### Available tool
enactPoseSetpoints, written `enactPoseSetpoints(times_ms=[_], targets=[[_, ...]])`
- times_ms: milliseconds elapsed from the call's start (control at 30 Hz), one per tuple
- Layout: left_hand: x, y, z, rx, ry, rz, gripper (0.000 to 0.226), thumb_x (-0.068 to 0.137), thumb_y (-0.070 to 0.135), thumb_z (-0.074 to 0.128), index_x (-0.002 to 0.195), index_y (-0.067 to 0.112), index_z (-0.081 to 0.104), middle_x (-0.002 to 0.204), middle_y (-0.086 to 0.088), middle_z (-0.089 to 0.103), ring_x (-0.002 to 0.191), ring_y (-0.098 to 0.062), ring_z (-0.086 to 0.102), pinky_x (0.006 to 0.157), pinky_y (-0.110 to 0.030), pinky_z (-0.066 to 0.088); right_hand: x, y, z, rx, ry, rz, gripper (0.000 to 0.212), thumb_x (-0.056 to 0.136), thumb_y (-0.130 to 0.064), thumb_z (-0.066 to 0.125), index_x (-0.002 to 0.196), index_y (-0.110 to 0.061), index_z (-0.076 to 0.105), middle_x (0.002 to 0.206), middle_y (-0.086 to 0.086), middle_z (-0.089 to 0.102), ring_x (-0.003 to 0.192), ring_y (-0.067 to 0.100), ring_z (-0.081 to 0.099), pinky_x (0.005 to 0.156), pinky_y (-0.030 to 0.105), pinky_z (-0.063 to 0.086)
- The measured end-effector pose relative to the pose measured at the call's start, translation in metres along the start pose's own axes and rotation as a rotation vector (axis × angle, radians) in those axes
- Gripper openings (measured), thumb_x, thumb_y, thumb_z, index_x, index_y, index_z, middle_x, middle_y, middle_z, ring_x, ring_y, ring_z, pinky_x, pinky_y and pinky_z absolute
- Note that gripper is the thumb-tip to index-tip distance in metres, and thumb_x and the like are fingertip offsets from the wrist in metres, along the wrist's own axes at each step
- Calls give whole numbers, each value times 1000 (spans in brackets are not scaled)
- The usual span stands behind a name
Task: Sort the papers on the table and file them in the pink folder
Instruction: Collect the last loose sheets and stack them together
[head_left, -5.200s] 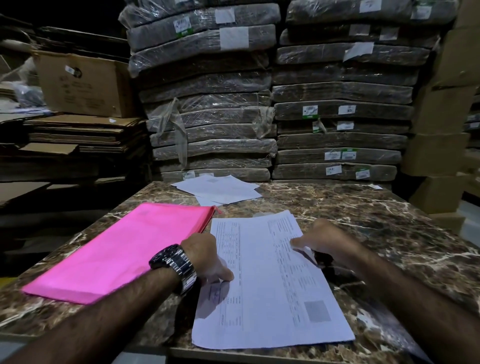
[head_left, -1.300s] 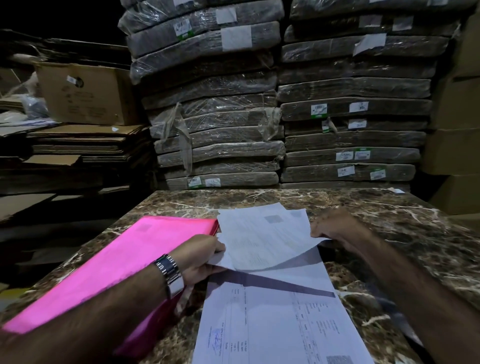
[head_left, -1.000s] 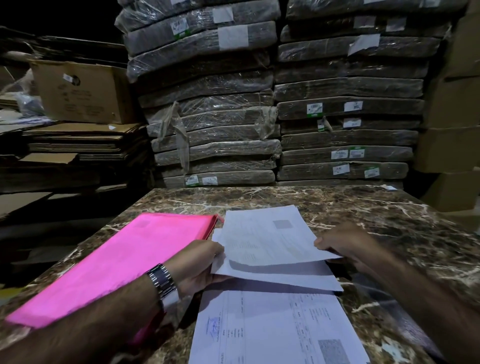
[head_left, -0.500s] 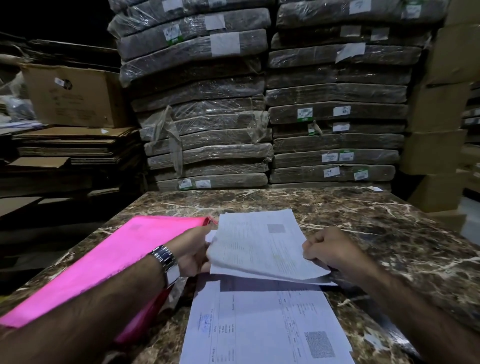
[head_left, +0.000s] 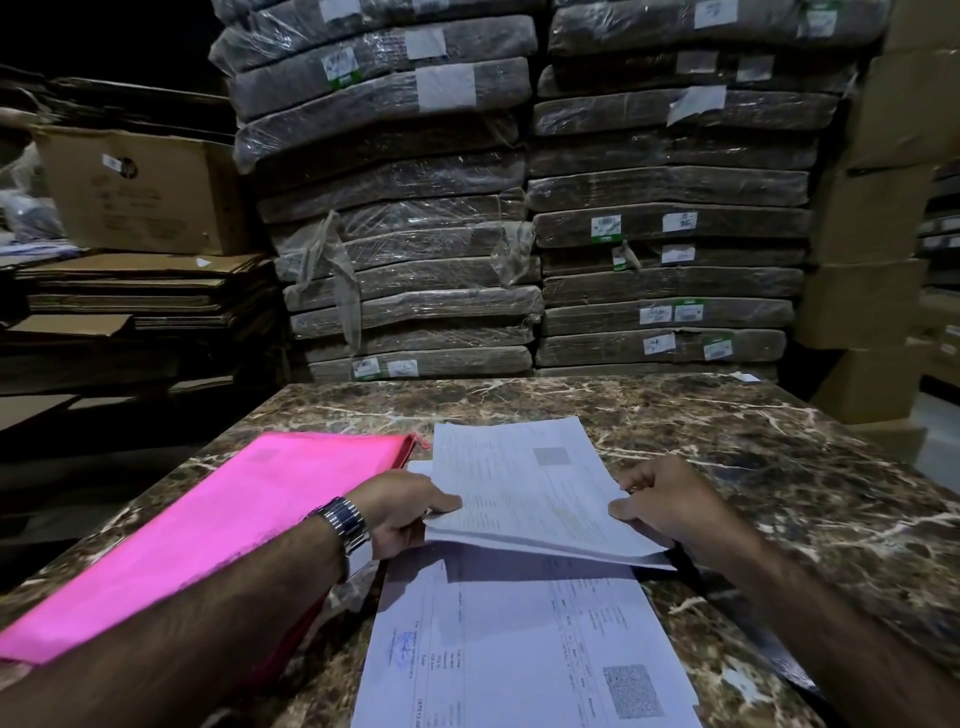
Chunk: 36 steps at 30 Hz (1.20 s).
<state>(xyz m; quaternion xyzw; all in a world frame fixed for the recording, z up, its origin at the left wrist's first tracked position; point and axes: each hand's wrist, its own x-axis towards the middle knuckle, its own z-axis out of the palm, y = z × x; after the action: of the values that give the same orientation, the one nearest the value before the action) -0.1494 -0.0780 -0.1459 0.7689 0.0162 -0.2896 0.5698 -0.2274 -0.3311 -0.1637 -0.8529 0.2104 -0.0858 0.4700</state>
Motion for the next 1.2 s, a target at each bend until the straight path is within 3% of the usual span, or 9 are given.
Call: enactPoseSetpoints(times_ms=[67, 233, 400, 600, 733, 833, 933, 1100, 1200], targets=[[-5, 2, 1, -33, 10, 68, 12, 92, 0, 56, 82, 4, 59, 60, -6, 69, 51, -16, 68, 45, -23, 52, -1, -2, -2, 22, 36, -1, 12, 74, -8, 77, 83, -2, 72, 79, 11, 73, 73, 25, 68, 62, 33, 50], [-30, -1, 1, -97, -3, 155, 20, 94, -1, 52, 113, 0, 60, 62, -1, 72, 47, -8, 67, 40, -17, 50, -8, -8, -8, 191, -27, 50, 16, 80, -8, 74, 92, -8, 63, 93, 15, 70, 83, 31, 67, 76, 44, 55], [-57, -12, -4, -3, 30, 189, 19, 92, 3, 57, 109, -5, 61, 64, -6, 69, 41, -11, 61, 34, -16, 42, -25, -13, -10, 139, -122, 15, 25, 79, 2, 73, 103, -3, 67, 87, 11, 67, 64, 20, 63, 51, 15, 48], [-81, -41, -14, 215, 60, 248, 24, 82, 10, 72, 105, 12, 64, 91, -5, 77, 82, -21, 74, 77, -38, 59, -53, -17, -9, -104, -168, -35, 27, 78, -4, 75, 102, -9, 64, 72, 1, 60, 49, 9, 54, 36, 13, 36], [-87, -49, -15, 666, 199, 283, 23, 77, 33, 76, 95, 28, 62, 79, 9, 69, 64, -3, 64, 54, -14, 46, -60, -14, -6, -189, -175, -19, 33, 76, -9, 78, 105, -6, 62, 63, 1, 61, 42, 7, 55, 38, 16, 37], [-80, -55, -18, 938, 370, 319, 39, 75, 53, 71, 84, 17, 63, 78, 5, 65, 66, -13, 57, 58, -25, 38, -65, -13, -4, -315, -130, -23, 31, 75, -23, 78, 98, -9, 64, 83, 3, 66, 69, 14, 63, 50, 22, 41], [-70, -58, -17, 1008, 407, 341, 51, 71, 65, 67, 75, 14, 65, 71, -3, 61, 61, -17, 50, 56, -28, 31, -71, -16, -4, -377, -123, -18, 29, 77, -28, 74, 71, -16, 49, 70, -1, 48, 61, 13, 45, 48, 26, 30], [-70, -51, -11, 1035, 405, 364, 43, 70, 51, 76, 62, 12, 58, 58, 1, 53, 53, -14, 45, 46, -24, 28, -68, -21, 1, -278, -186, 33, 38, 74, -29, 78, 61, -15, 46, 62, 3, 52, 56, 18, 48, 50, 24, 32], [-73, -44, -8, 1073, 365, 352, 45, 73, 41, 77, 54, 17, 44, 53, 5, 44, 49, -12, 41, 43, -22, 27, -65, -23, 0, -181, -198, 91, 31, 76, -27, 78, 83, -2, 61, 69, 7, 63, 61, 18, 57, 55, 24, 42]])
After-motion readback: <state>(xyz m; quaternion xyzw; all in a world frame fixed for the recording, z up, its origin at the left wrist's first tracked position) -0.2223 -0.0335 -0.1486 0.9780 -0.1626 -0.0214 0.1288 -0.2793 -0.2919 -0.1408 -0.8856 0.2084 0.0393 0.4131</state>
